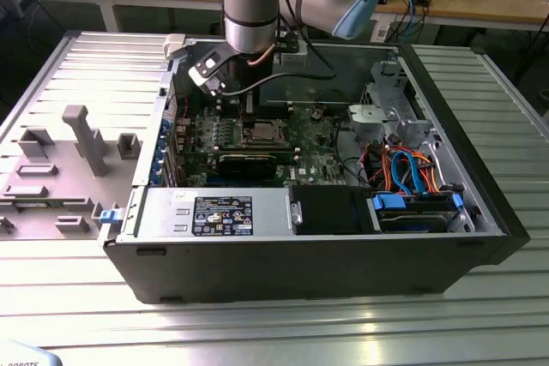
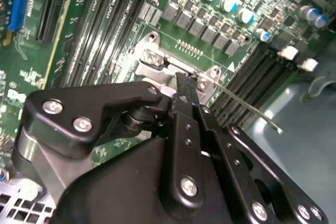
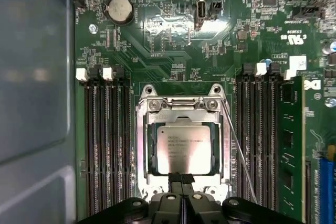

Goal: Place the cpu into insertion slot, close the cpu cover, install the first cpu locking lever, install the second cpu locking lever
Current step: 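Close the cpu cover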

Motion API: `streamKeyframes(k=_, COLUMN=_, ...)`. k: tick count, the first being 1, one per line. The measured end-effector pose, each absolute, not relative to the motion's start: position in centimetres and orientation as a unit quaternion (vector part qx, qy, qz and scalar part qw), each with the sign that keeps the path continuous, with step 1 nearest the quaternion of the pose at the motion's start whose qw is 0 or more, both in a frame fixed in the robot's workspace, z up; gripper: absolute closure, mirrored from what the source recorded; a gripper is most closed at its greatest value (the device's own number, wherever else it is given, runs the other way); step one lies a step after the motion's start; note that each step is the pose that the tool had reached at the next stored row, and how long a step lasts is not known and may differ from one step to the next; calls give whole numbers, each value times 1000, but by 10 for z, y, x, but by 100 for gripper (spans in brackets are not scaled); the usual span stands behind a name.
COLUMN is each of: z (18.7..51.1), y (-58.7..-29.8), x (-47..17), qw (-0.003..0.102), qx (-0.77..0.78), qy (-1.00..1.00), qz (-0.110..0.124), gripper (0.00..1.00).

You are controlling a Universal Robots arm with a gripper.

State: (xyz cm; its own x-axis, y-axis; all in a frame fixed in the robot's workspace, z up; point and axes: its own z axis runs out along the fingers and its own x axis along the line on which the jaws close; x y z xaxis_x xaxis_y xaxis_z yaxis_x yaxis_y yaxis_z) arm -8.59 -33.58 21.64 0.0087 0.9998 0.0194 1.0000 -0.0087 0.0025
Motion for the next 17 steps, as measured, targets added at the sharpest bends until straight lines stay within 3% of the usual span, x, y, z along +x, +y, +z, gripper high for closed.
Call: streamKeyframes(k=17, z=217, y=-336, x=-56, qw=6, qx=-710, qy=-704, qz=-8, gripper=89)
